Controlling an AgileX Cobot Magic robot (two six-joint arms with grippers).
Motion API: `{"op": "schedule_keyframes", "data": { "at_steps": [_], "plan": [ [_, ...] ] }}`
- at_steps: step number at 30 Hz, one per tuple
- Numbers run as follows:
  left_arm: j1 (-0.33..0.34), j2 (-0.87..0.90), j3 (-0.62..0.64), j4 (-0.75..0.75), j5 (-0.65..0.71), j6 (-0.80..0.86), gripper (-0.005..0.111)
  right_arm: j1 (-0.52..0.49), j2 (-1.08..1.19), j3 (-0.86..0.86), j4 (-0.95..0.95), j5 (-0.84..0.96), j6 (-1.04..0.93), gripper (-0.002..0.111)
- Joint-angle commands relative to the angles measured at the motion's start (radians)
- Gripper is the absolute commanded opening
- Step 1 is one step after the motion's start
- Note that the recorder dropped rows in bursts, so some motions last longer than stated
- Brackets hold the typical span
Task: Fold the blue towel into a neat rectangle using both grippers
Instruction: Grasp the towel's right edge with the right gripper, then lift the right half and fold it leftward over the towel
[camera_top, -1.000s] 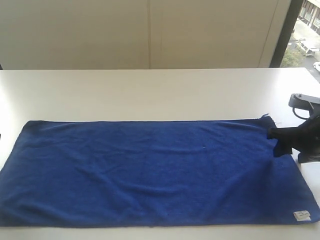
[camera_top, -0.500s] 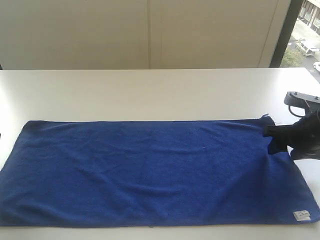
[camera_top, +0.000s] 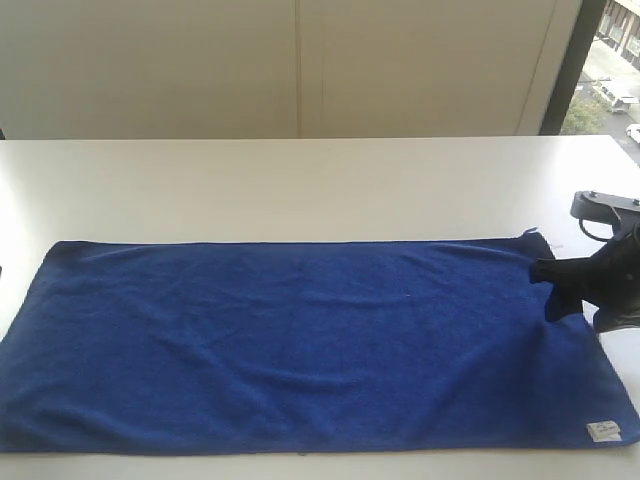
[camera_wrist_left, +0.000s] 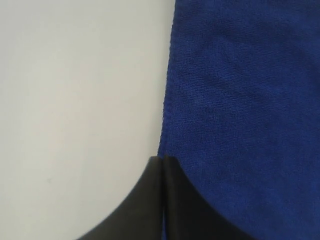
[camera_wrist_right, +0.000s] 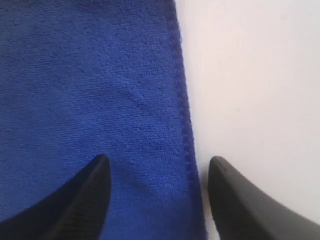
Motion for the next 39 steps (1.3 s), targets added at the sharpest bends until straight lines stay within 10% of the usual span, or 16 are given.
{"op": "schedule_keyframes", "data": {
  "at_steps": [1, 11, 39],
  "plan": [
    [0.003, -0.004, 0.002, -0.014, 0.013, 0.002, 0.000, 0.019, 0.058, 0.026, -0.011, 0.055, 0.011, 0.050],
    [0.003, -0.004, 0.002, -0.014, 0.004, 0.002, 0.000, 0.031, 0.062, 0.026, -0.029, 0.056, -0.001, 0.000],
    [0.001, -0.504, 0.002, -0.034, 0.190, 0.029, 0.000, 0.186, -0.229, 0.001, 0.001, 0.075, 0.003, 0.000]
  ]
}}
